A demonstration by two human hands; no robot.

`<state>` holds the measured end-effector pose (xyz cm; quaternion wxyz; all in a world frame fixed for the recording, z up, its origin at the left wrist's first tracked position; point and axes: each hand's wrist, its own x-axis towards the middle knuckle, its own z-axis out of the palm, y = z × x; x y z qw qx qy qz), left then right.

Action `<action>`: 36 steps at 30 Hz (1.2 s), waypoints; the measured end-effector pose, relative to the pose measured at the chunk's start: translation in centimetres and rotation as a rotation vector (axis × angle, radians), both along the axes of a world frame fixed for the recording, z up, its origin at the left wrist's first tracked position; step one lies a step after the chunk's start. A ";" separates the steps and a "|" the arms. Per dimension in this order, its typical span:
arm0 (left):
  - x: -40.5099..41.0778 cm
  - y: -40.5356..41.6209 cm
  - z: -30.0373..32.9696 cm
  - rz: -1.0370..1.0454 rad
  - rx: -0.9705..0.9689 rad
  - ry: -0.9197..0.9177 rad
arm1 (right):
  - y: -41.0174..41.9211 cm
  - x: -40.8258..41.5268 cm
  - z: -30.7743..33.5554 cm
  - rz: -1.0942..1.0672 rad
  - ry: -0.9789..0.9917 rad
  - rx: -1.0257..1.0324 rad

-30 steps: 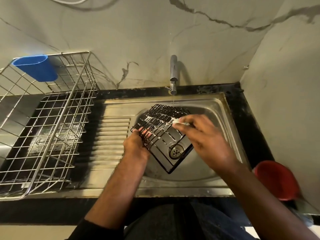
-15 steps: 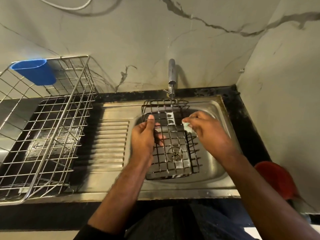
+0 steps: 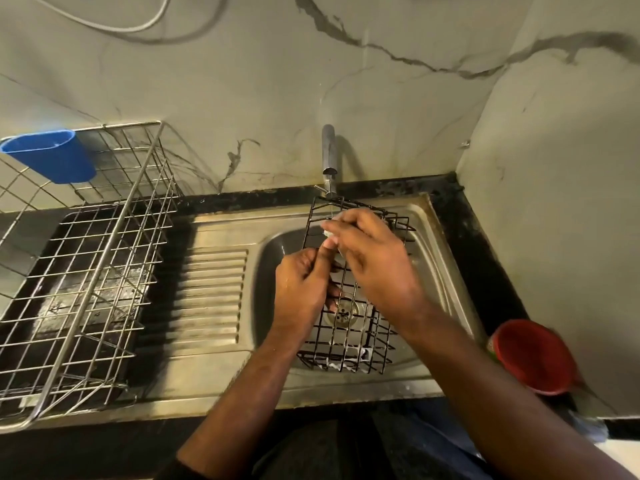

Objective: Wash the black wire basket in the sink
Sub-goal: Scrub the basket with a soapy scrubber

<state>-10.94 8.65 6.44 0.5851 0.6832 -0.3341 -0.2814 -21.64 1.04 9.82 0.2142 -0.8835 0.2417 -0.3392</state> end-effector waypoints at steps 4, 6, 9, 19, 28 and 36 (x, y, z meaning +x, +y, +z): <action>0.3 0.5 -0.3 0.029 0.005 0.014 | -3.8 -2.4 -0.7 -0.241 -0.082 0.137; 0.5 0.6 -0.5 0.026 0.001 0.000 | -5.3 -3.1 -1.1 -0.358 -0.125 0.162; 0.6 0.4 -0.6 0.005 -0.005 -0.023 | -4.7 -1.9 -0.5 -0.300 -0.172 0.138; 0.5 0.3 -0.1 0.116 -0.063 -0.045 | -3.5 -1.9 -0.6 -0.223 -0.115 0.087; 1.8 0.4 0.0 0.237 -0.077 0.082 | -1.7 -2.4 -1.4 -0.106 0.025 0.133; 2.1 0.1 -0.4 0.313 -0.112 0.255 | -1.9 -3.5 -1.2 0.031 0.119 0.153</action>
